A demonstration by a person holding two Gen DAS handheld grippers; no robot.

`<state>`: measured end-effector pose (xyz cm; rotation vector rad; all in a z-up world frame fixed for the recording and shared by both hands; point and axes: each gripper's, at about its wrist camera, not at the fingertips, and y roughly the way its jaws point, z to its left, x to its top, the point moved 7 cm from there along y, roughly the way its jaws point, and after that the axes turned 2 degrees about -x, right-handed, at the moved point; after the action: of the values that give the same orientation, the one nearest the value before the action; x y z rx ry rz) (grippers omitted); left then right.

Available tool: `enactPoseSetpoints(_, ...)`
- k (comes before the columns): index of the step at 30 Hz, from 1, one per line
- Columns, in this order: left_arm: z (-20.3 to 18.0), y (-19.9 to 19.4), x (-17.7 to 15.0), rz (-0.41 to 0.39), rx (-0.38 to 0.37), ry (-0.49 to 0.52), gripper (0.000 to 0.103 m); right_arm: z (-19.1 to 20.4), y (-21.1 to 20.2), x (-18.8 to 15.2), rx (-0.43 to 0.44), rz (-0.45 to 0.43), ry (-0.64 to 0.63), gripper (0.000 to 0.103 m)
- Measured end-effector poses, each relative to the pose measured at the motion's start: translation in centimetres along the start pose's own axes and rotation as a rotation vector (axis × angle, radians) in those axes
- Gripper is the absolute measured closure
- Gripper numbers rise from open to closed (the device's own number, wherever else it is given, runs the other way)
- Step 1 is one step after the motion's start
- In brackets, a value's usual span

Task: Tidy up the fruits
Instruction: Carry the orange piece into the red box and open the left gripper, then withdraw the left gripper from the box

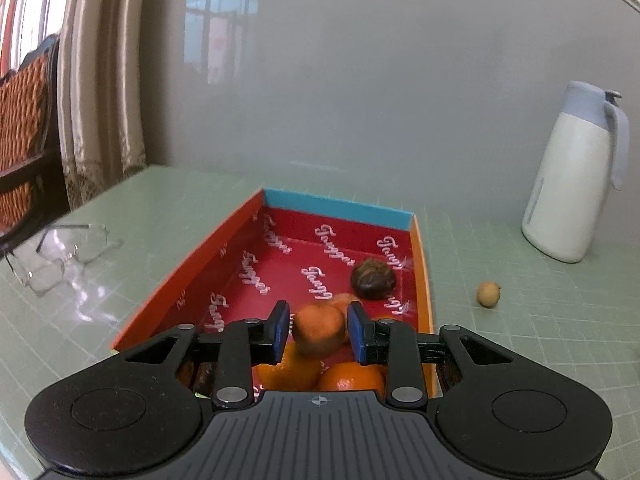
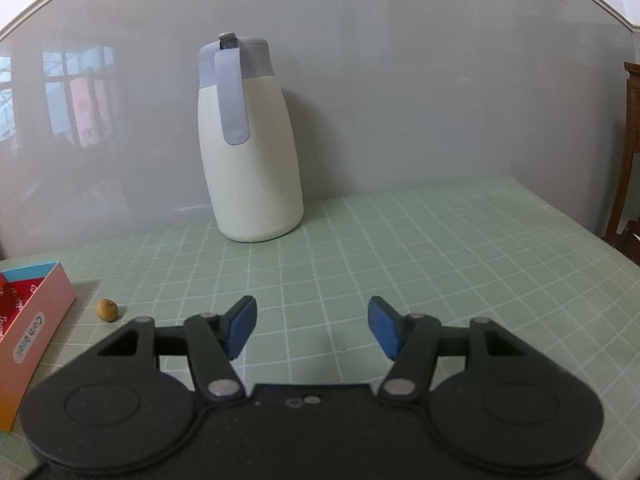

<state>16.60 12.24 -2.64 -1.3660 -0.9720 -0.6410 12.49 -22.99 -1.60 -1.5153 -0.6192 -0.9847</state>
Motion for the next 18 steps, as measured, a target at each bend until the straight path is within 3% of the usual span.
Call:
enactPoseSetpoints(1, 0.0, 0.0, 0.0, -0.005, -0.001, -0.007, 0.046, 0.0, 0.1, 0.0, -0.001, 0.002, 0.000, 0.041)
enactPoseSetpoints(2, 0.0, -0.2, 0.0, -0.018, 0.009, -0.006, 0.026, 0.1, 0.2, 0.1, 0.002, 0.001, 0.000, 0.041)
enactPoseSetpoints(3, -0.1, -0.5, 0.1, -0.037, 0.023, -0.002, 0.018, 0.1, 0.2, 0.1, 0.002, -0.001, 0.000, 0.041)
enactPoseSetpoints(18, -0.5, -1.1, 0.3, -0.061, 0.007, 0.021, 0.014, 1.5, 0.6, -0.2, 0.013, 0.000, -0.030, 0.040)
